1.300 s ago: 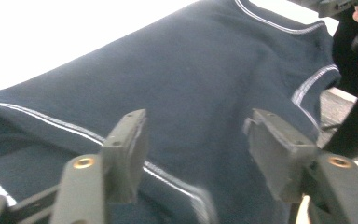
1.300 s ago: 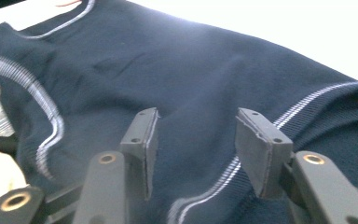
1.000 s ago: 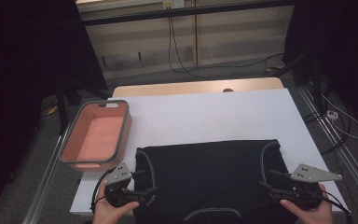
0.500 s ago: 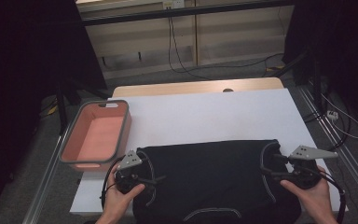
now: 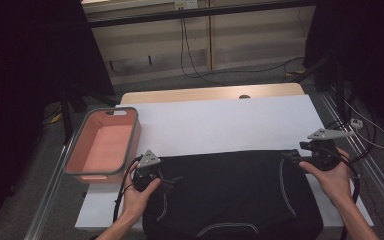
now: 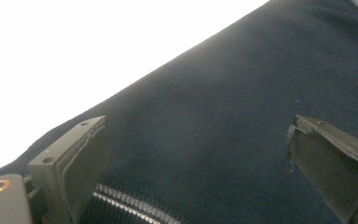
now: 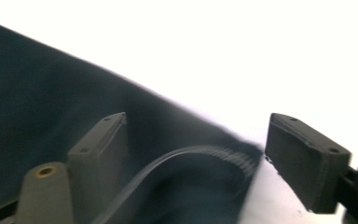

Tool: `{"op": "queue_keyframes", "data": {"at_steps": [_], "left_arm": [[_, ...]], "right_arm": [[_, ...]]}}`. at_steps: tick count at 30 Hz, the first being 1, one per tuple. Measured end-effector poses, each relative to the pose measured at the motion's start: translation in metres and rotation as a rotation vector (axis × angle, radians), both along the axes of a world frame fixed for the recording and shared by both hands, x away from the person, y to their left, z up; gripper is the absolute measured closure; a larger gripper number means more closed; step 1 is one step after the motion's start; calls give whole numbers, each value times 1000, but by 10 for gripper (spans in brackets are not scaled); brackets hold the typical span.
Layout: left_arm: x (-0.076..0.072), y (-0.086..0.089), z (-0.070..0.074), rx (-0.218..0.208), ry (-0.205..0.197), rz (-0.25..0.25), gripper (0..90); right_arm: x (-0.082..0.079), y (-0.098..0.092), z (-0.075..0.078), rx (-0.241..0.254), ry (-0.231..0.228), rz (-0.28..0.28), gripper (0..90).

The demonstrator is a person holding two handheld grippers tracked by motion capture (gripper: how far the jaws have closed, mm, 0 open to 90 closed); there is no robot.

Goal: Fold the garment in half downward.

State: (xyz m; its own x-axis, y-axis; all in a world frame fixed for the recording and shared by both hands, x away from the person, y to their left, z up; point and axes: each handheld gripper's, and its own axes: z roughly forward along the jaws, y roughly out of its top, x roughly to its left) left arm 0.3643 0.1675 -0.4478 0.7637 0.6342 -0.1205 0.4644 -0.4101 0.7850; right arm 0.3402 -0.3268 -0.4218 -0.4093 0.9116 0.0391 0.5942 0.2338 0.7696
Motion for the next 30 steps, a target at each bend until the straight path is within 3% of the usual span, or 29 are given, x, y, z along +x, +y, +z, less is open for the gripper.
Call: {"op": "queue_keyframes", "data": {"at_steps": [3,6,10,12,16,18,24,30], "left_arm": [[0,0,-2,6,10,-11,65],[-3,0,-3,48,-17,-18,68],[-9,2,-3,50,-37,-38,69],[-13,1,-5,81,-66,-35,69],[-14,2,-9,36,-8,-37,68],[-14,2,-10,53,-27,-27,68],[-12,4,-11,25,-6,-22,68],[-11,6,-10,31,-18,-18,68]], "right_arm": [[10,1,-4,1,18,-20,272],[15,-1,-10,2,23,-53,300],[18,-11,-15,-24,50,-76,336],[17,-18,-16,7,56,-85,382],[17,-27,-20,4,73,-99,441],[18,-30,-21,9,93,-99,482],[22,-33,-33,25,162,-82,489],[24,-29,-38,36,165,-78,441]]}}
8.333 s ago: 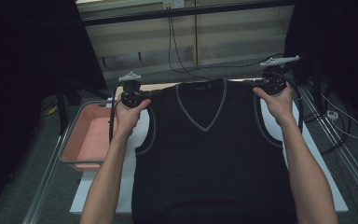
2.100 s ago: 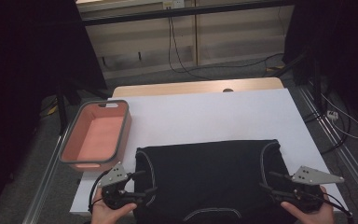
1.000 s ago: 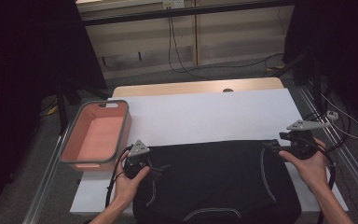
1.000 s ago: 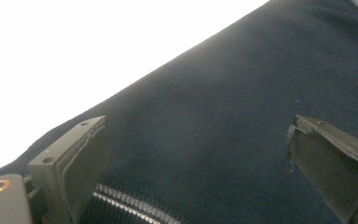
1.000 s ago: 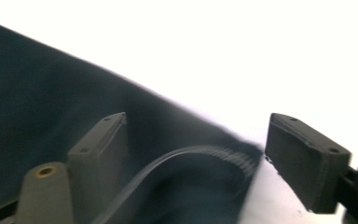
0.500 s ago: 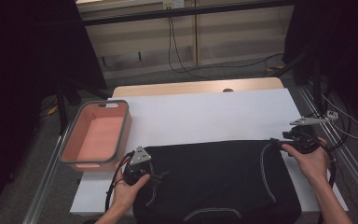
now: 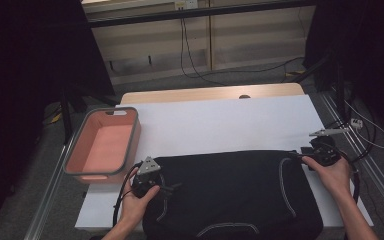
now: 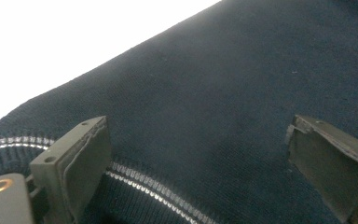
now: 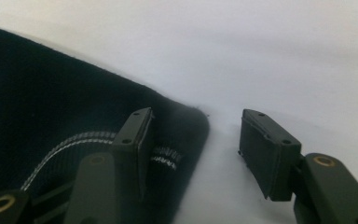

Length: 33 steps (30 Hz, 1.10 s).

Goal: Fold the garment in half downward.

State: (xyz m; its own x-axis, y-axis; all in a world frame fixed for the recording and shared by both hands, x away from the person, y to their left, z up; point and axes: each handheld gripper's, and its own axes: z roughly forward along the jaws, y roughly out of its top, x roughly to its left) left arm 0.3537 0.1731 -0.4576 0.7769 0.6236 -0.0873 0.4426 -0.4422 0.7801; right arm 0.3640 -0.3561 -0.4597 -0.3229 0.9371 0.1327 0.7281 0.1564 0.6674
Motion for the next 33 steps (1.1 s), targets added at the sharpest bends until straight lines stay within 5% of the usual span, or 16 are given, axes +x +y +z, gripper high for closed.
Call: {"op": "queue_keyframes", "data": {"at_steps": [4,7,14,16,19,33], "left_arm": [[1,2,0,-7,-2,15,68],[0,1,0,-1,-5,14,68],[0,1,1,-2,-7,20,68],[0,2,1,-5,-7,21,68],[0,2,1,-1,-7,20,68],[0,6,4,-15,-16,27,68]], "right_arm": [[0,4,-1,-9,0,4,448],[-1,7,0,21,9,37,605],[0,8,0,25,21,48,614],[0,8,-1,67,33,77,739],[0,10,0,70,43,65,756],[-10,12,11,43,-111,37,813]]}}
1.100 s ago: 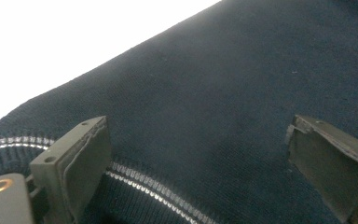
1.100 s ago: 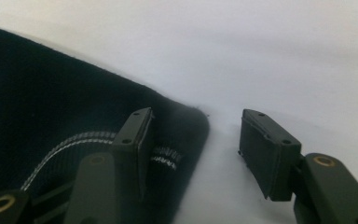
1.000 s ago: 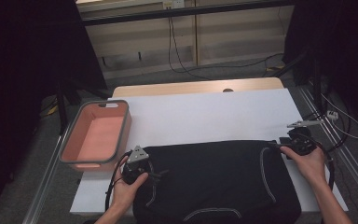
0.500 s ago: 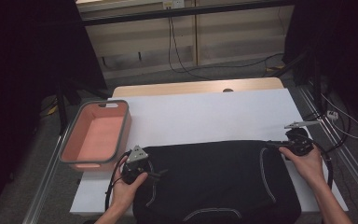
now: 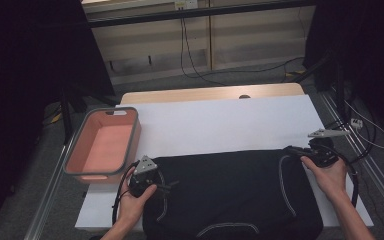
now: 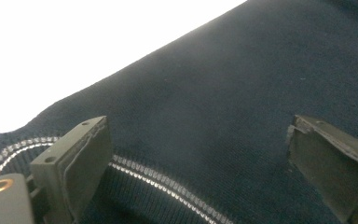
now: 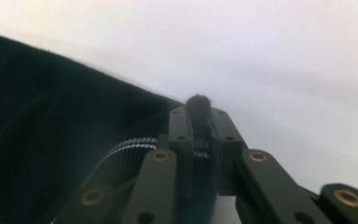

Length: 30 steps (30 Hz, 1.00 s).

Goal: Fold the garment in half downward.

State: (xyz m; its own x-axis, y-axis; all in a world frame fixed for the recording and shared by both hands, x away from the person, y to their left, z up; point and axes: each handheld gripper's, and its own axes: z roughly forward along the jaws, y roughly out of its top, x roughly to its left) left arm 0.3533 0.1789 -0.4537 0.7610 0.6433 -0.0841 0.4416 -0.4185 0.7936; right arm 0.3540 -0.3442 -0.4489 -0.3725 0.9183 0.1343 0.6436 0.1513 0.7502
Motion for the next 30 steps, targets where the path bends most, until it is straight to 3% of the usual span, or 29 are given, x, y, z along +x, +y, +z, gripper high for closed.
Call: {"op": "queue_keyframes", "data": {"at_steps": [4,9,12,30], "left_arm": [[-1,4,3,-7,-15,30,70],[0,5,3,-12,-13,27,70],[-1,5,3,-14,-12,24,69],[0,6,2,12,-12,31,68]], "right_arm": [[-3,-5,3,11,-21,-26,815],[-6,-7,7,-15,-53,-42,819],[-5,-9,7,-25,-48,-56,821],[-11,-46,19,7,-92,-160,827]]}}
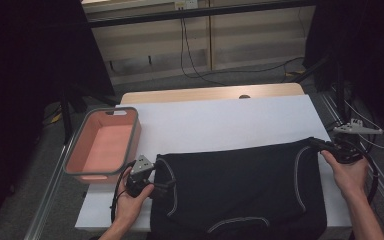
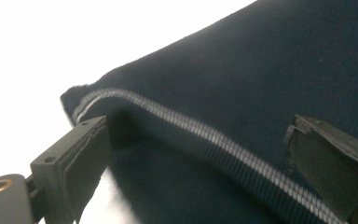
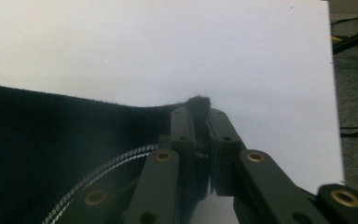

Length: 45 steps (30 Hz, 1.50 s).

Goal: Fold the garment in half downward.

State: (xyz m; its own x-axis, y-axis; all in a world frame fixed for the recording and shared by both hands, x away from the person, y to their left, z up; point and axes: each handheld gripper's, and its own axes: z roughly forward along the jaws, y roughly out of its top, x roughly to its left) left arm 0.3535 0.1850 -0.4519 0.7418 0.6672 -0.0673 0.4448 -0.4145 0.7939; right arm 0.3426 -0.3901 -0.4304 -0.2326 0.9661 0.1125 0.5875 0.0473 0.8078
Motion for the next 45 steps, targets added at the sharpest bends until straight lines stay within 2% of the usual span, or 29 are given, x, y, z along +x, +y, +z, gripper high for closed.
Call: {"op": "queue_keyframes", "data": {"at_steps": [4,9,13,17,19,21,23,25,26,28,30,32,33,36,38,41,42,45], "left_arm": [[1,-2,-2,5,10,-7,66],[7,-5,-4,6,25,4,59],[18,-7,-2,5,16,44,66],[29,-10,9,-36,-5,60,107],[35,-12,13,-16,-12,59,101],[44,-16,13,-7,4,83,101],[52,-20,13,13,18,60,109],[61,-27,11,74,30,65,156],[65,-28,10,88,33,73,164],[73,-28,9,88,42,115,216],[79,-25,7,70,60,128,258],[84,-21,4,64,84,127,433],[84,-21,1,91,88,136,458],[83,-21,-3,100,130,143,461],[81,-22,-2,133,109,137,473],[81,-21,-6,145,117,124,488],[80,-21,-7,140,108,125,487],[81,-18,-8,113,132,139,484]], "right_arm": [[-3,-8,1,23,-14,-15,826],[-1,-5,-1,7,-13,0,824],[0,-4,-4,14,-9,6,822],[1,-3,-5,17,-9,11,820],[1,-3,-6,21,-10,15,819],[1,-3,-6,21,-6,16,819],[1,-2,-7,16,-7,20,818],[1,-2,-7,18,-8,21,817],[1,-1,-7,18,-9,20,818],[0,-2,-7,17,-8,24,817],[1,-2,-9,16,-2,24,817],[1,-2,-9,14,-2,27,817],[1,-1,-10,12,-1,27,816],[1,-1,-10,12,0,28,816],[1,0,-10,10,-1,32,815],[0,0,-10,12,2,33,815],[1,0,-10,12,1,33,815],[1,0,-11,5,2,37,815]]}}
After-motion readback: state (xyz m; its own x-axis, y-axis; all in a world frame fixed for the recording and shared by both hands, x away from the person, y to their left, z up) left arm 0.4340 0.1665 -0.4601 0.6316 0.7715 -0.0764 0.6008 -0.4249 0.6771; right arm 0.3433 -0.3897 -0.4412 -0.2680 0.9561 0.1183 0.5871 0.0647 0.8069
